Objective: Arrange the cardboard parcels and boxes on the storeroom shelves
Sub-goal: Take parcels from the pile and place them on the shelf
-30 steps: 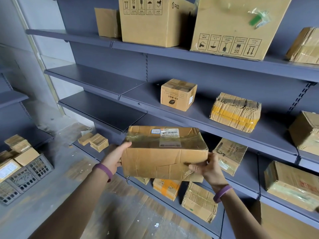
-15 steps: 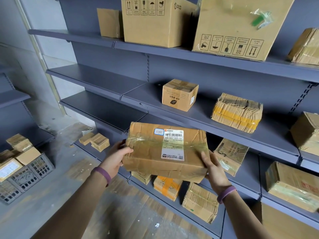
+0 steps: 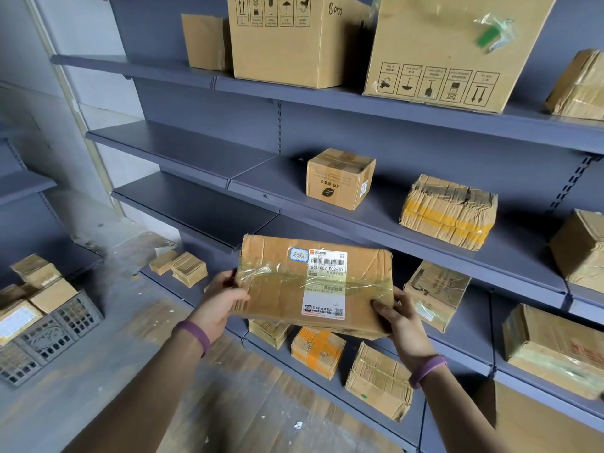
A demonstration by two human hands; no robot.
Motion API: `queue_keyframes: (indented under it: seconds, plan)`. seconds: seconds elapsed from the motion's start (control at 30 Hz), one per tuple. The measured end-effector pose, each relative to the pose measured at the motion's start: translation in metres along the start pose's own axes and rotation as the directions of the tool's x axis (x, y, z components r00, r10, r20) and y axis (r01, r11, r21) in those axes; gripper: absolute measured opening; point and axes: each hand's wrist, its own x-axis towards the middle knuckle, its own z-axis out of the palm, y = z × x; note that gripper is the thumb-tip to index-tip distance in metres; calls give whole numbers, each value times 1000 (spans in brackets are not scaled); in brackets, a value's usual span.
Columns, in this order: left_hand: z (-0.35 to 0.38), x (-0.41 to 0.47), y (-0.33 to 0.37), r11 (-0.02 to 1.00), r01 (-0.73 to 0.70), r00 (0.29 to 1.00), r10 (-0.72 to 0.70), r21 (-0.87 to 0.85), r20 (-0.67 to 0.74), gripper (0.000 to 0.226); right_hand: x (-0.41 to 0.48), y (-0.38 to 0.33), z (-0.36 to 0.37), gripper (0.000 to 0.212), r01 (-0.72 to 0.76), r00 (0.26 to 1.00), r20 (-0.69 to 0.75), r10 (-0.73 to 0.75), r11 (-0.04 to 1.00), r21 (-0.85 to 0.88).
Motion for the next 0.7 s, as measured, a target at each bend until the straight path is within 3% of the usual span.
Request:
queue_keyframes:
  seconds: [0.23, 0.37, 0.43, 0.6, 0.7]
  plan:
    - [23, 5, 8, 999, 20, 999, -22, 38, 48, 44, -7, 0, -14, 61, -13, 993, -116, 17, 999, 32]
    - [52, 15, 10, 995, 79, 986, -88, 67, 144, 22, -16, 5, -35, 40, -3, 972, -234, 13, 999, 46]
    - [70, 19, 12, 991, 106, 976, -119, 85, 180, 35, -23, 6, -47, 38, 6, 955, -297, 12, 998, 60]
    - [127, 34, 16, 992, 71, 912, -108, 107, 395, 49, -50, 16, -84, 42, 26, 850, -526, 15, 997, 70]
    - [170, 36, 23, 989, 80, 834, -135, 125, 536, 40, -73, 15, -102, 38, 55, 750, -662, 10, 996, 76]
